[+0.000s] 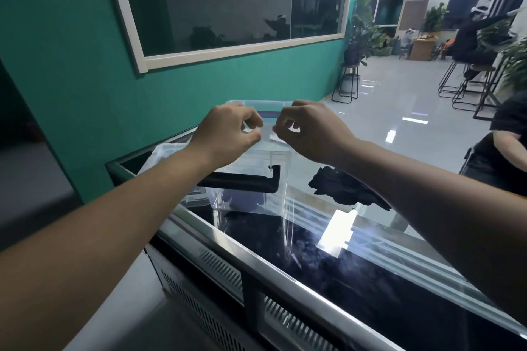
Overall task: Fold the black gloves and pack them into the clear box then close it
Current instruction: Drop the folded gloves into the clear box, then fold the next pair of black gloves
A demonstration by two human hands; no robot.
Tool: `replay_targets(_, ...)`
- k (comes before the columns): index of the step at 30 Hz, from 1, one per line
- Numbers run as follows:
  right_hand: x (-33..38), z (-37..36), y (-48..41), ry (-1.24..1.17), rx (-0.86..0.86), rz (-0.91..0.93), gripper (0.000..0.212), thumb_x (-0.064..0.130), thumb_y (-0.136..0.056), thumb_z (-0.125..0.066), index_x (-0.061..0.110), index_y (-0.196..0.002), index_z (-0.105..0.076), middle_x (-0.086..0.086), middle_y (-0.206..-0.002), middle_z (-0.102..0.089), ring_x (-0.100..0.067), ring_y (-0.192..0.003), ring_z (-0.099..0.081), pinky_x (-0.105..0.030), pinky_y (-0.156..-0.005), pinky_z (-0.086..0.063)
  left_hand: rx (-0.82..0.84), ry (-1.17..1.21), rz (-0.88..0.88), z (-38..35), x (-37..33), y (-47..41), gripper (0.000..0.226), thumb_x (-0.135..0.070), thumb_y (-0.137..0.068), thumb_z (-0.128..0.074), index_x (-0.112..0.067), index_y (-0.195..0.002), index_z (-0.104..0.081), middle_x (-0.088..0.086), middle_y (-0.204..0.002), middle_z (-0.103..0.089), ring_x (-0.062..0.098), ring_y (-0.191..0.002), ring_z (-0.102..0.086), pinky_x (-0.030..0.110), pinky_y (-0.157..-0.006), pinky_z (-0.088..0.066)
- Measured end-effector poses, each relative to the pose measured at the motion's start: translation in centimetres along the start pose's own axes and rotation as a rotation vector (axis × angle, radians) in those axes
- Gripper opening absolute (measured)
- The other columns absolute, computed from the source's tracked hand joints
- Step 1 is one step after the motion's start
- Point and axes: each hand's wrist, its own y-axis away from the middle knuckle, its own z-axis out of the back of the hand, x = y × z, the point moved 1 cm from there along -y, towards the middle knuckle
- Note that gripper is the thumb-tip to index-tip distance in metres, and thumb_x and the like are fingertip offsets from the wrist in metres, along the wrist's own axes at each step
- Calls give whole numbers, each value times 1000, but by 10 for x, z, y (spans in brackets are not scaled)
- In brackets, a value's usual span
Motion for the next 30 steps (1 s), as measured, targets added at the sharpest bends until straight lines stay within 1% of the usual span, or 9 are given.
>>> replay_targets(3, -17, 12, 16, -15, -33, -16, 22, 36, -96, -66, 18, -90, -78, -1, -87, -69, -22, -76, -66, -39, -72, -57, -56, 28, -43, -15, -23, 0, 8, -20, -92, -78, -17, -100, -80, -7, -93, -70, 16, -82, -65, 32, -81, -56)
replay_targets(7, -47, 24, 44, -37, -58, -100, 30, 43, -94, -60, 19, -88, -76, -1, -84, -68, -23, -73, -66, -44, -71, -58, -65, 86, -86, -42, -55, 2, 10, -18, -91, -77, -19, -100, -79, -9, -93, -67, 14, -79, -64, 27, -78, -52)
replay_targets(12, -83, 27, 87, -38, -40, -208, 17, 32, -97, -69, 19, -89, -76, 2, -84, -66, -19, -74, -64, -41, -72, -57, -63, 107, -163, -77, -85, 7, 10, -12, -90, -75, -16, -98, -79, -10, -90, -64, 13, -78, -65, 32, -77, -59)
replay_targets(18, -114, 13, 143, -15, -27, -365, 11, 27, -94, -70, 21, -87, -77, 4, -84, -67, -18, -75, -65, -36, -72, -55, -63, 5, -292, -128, -111, 31, 15, -1, -89, -69, -12, -95, -78, 3, -88, -73, 28, -76, -69, 35, -71, -58)
replay_targets(21, -129, -2, 167, 2, -12, -476, 7, 24, -91, -71, 23, -87, -76, 3, -84, -67, -21, -76, -64, -33, -69, -50, 23, 85, -162, -162, -104, 42, 16, -4, -88, -70, -15, -98, -77, -2, -90, -71, 27, -75, -68, 41, -68, -60)
replay_targets(23, -137, -14, 182, 11, -10, -537, 7, 20, -90, -71, 22, -88, -77, 1, -87, -67, -23, -81, -64, -32, -69, -45, 115, 123, -61, -182, -95, 49, 18, -8, -91, -70, -17, -105, -75, -4, -98, -71, 24, -85, -69, 43, -77, -61)
replay_targets(25, -145, -27, 198, 37, -31, -598, 8, 20, -91, -70, 20, -95, -77, -2, -95, -67, -26, -89, -63, -33, -73, -44, 190, 141, 32, -199, -89, 56, 23, -11, -94, -68, -19, -116, -74, -4, -111, -71, 21, -99, -70, 39, -87, -60)
replay_targets(27, -153, -40, 210, 60, -74, -631, 20, 20, -90, -72, 16, -109, -76, -7, -106, -67, -30, -96, -64, -38, -81, -51, 206, 154, 97, -213, -84, 62, 31, -12, -96, -66, -19, -125, -72, -3, -122, -69, 19, -109, -68, 35, -91, -57)
replay_targets(30, -165, -47, 214, 64, -87, -658, 35, 25, -90, -74, 17, -124, -72, -9, -117, -68, -32, -105, -65, -47, -92, -55, 195, 149, 144, -230, -81, 70, 37, -14, -98, -66, -19, -135, -68, -2, -135, -64, 21, -116, -65, 39, -98, -57)
